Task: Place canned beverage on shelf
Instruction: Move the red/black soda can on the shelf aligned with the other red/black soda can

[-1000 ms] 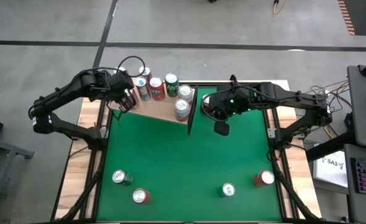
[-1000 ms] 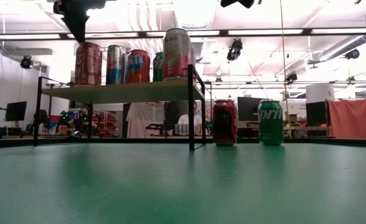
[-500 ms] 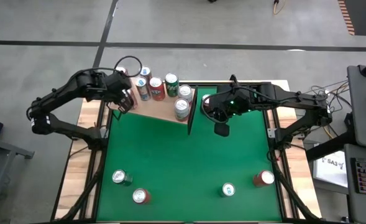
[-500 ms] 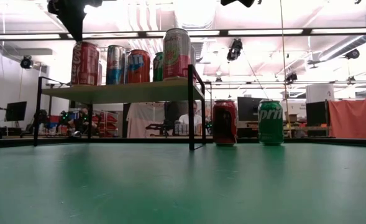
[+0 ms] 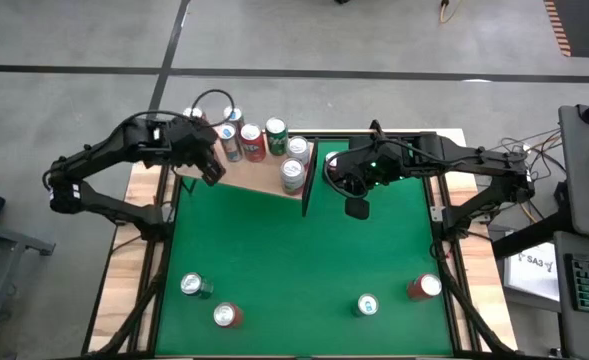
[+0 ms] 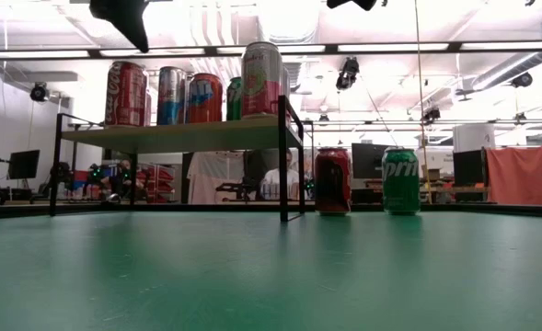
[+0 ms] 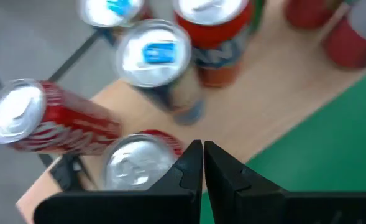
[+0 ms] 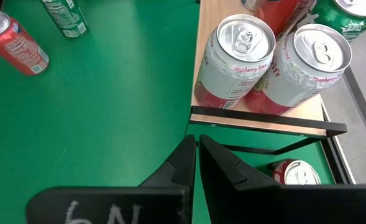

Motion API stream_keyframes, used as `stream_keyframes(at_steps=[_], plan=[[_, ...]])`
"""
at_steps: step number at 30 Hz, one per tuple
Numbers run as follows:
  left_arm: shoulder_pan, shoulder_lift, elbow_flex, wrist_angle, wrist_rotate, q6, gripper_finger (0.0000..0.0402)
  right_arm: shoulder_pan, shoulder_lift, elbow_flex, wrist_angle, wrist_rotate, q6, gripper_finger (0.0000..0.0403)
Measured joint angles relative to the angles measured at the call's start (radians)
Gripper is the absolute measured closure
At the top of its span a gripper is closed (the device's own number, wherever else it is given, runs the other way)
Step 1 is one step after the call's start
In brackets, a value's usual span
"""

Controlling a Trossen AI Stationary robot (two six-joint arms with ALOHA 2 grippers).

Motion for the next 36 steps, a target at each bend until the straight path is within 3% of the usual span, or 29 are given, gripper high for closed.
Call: stream_keyframes(at_steps=[13,36], plan=[[-0.008,0.098,-0.005,-0.048,-0.047,-0.028,0.0402,0.0,0.0,0.0,0.0,0.0,-0.014,0.039],[-0.003,0.102,-0.012,-0.111,-0.131,-0.049,0.0402,0.0,0.0,0.0,0.0,0.0,-0.015,0.039]])
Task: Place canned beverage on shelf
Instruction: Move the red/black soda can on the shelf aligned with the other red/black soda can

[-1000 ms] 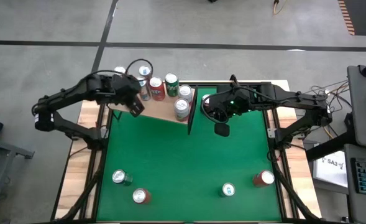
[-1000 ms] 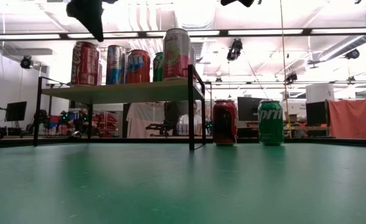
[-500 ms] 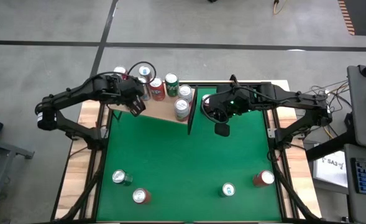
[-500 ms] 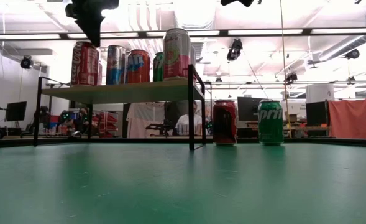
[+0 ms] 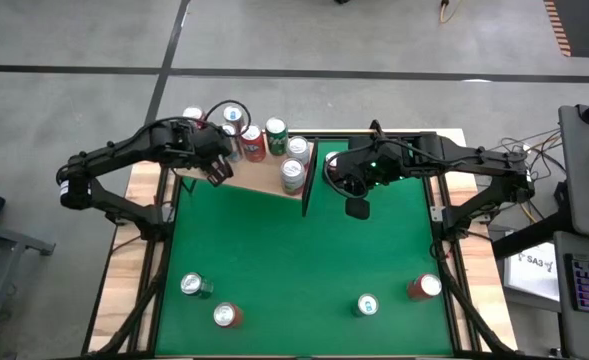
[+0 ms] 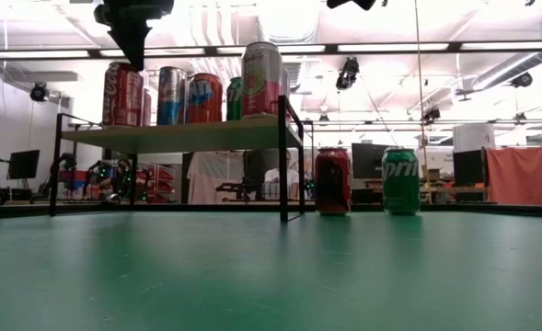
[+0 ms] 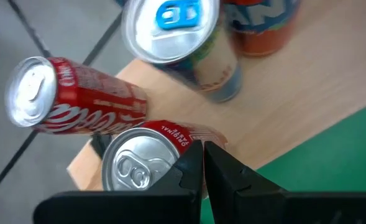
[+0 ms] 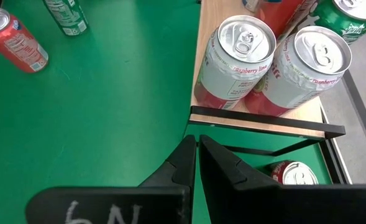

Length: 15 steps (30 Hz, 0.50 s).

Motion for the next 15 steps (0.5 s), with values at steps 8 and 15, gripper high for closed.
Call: stream_keyframes(at_steps=[8,15], plan=[[0.003,-0.002,0.0,-0.015,-0.012,-0.012,0.0402,0.0,0.0,0.0,0.0,0.0,0.004,0.039],[0.009,-0.004,0.0,-0.041,-0.042,-0.022,0.0402,0.0,0.0,0.0,0.0,0.0,0.004,0.039]])
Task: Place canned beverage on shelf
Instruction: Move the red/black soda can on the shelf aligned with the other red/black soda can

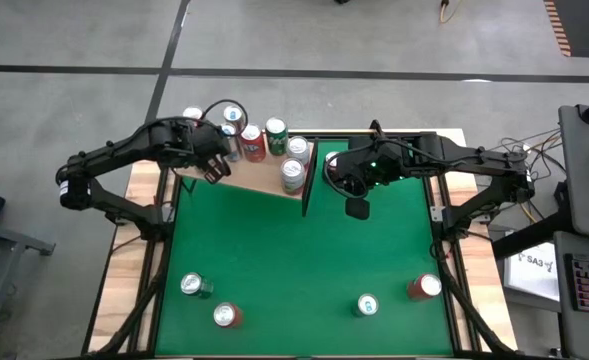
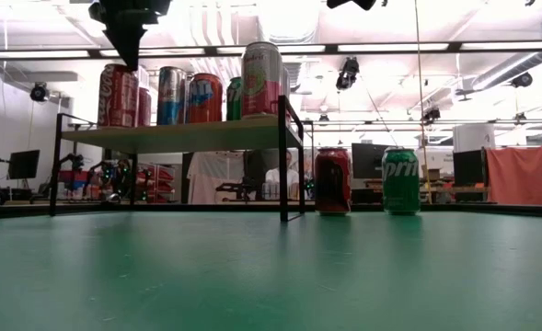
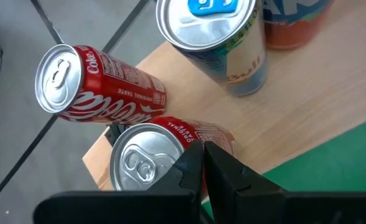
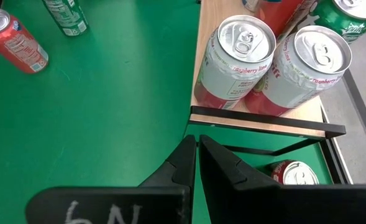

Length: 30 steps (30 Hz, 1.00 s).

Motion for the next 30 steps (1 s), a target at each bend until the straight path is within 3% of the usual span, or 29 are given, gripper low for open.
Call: stream_keyframes(at_steps=[22,25,30], plan=[[-0.001,-0.031,0.042,-0.019,-0.084,0.02,0.0402,0.003,0.0,0.0,0.0,0.0,0.008,0.039],[-0.012,-0.056,0.092,-0.016,-0.015,0.043,0.0402,0.006,0.0,0.0,0.0,0.0,0.008,0.039],[-0.012,-0.109,0.126,0.022,0.21,0.087,0.0402,0.011,0.0,0.0,0.0,0.0,0.006,0.039]])
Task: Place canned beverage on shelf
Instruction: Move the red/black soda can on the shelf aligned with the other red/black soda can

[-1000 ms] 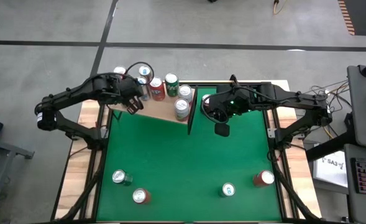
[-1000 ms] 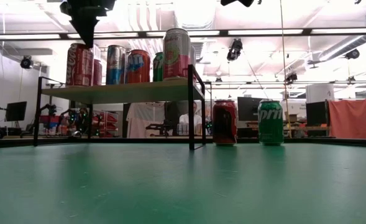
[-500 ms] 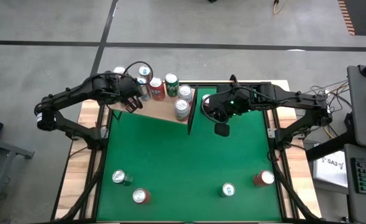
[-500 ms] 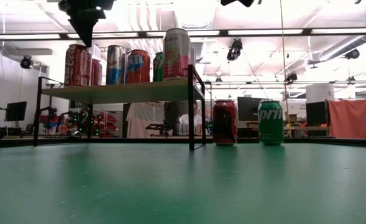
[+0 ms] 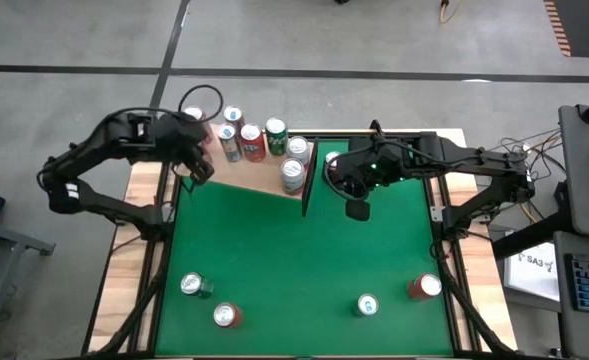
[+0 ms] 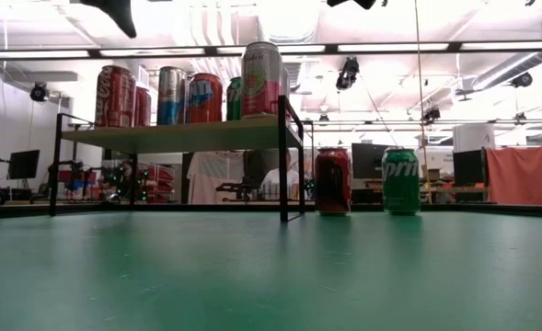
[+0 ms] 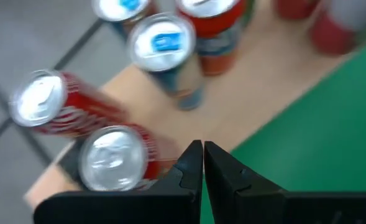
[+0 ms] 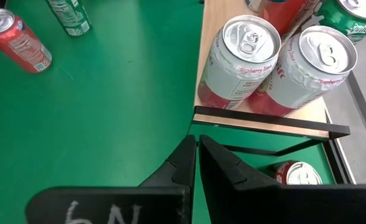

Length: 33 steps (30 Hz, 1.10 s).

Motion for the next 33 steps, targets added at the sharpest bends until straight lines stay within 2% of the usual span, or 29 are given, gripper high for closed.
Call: stream_keyframes(at_steps=[10,18,27,33], plan=[[0.0,-0.014,-0.129,0.038,0.009,-0.074,0.0402,0.008,0.0,0.0,-0.001,0.0,-0.024,0.039],[0.0,-0.008,-0.233,0.063,-0.079,-0.113,0.0402,0.008,0.0,0.0,-0.001,0.0,-0.029,0.039],[0.007,-0.009,-0.278,0.063,-0.207,-0.164,0.0402,0.008,0.0,0.0,-0.001,0.0,-0.026,0.039],[0.015,-0.009,-0.294,0.064,-0.223,-0.172,0.0402,0.008,0.0,0.0,-0.001,0.0,-0.025,0.039]])
